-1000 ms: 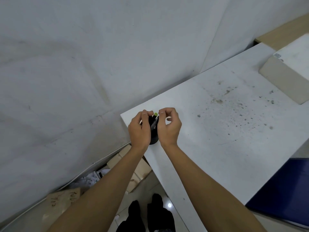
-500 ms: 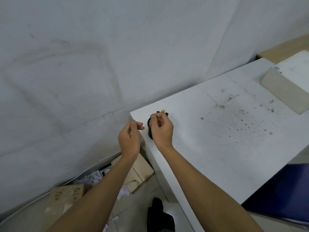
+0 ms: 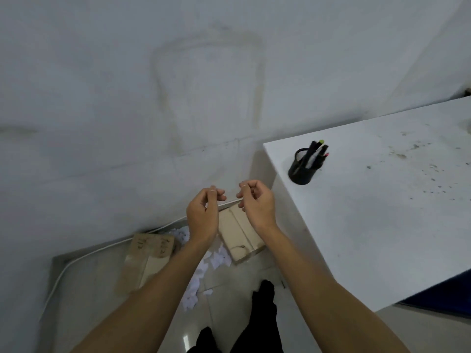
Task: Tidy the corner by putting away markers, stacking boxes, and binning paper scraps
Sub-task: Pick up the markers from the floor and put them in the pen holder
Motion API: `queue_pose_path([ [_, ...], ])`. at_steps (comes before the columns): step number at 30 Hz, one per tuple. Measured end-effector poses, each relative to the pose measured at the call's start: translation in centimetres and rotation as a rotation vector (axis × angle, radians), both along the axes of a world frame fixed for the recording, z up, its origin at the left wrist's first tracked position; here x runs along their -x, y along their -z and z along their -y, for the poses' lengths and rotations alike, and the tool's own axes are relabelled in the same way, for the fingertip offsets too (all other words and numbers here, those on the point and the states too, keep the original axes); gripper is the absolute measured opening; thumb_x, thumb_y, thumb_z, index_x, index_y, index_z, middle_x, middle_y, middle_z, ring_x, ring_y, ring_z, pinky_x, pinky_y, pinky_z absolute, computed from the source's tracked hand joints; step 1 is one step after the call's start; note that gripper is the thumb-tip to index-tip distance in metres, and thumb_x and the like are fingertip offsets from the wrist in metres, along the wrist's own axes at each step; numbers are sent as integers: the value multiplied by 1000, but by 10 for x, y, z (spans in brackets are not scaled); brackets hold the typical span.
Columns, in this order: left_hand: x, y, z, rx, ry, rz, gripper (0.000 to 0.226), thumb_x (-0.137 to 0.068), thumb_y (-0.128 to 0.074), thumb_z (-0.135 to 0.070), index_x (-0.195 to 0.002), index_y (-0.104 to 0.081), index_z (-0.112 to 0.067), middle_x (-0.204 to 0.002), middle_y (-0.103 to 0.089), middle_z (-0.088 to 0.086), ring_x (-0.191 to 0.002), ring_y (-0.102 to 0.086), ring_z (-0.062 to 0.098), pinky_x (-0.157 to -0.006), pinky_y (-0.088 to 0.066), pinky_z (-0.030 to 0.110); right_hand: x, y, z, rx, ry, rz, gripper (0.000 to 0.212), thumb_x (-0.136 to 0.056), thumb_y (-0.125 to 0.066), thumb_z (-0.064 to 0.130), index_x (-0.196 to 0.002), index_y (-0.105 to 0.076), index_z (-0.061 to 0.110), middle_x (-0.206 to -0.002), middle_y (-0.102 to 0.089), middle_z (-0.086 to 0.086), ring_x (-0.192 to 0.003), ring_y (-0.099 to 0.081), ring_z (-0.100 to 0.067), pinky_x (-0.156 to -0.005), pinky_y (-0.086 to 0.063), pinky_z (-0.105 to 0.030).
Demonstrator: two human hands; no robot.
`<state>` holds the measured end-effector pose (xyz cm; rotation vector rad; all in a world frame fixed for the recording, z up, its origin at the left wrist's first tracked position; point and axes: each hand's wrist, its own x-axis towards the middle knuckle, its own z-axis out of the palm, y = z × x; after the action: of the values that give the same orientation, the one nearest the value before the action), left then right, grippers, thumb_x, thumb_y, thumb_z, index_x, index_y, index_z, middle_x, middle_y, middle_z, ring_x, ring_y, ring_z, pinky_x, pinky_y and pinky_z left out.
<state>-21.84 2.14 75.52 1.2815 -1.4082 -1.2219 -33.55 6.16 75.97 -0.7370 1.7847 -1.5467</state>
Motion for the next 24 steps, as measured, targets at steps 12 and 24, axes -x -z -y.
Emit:
queue_pose_path([
  [12,-118,109,2,-106,-112,201,21,-99,-53,-22,-87,-69,-21,-82,-71,-6,-77,-65,8,-70,-53,28,-88,123,22,-170,-313,-68,14,-96,-61,19,-86,-69,14,-79,-71,-5,-69,-65,-18,-65,-57,-38],
  [24,-151,409,40,-95,-151,253,21,-100,-51,-22,-97,-71,-16,-86,-71,-12,-83,-65,5,-72,-52,22,-109,419,81,-177,-422,-88,17,-95,-60,14,-84,-69,22,-81,-72,-5,-73,-68,-23,-70,-57,-37],
])
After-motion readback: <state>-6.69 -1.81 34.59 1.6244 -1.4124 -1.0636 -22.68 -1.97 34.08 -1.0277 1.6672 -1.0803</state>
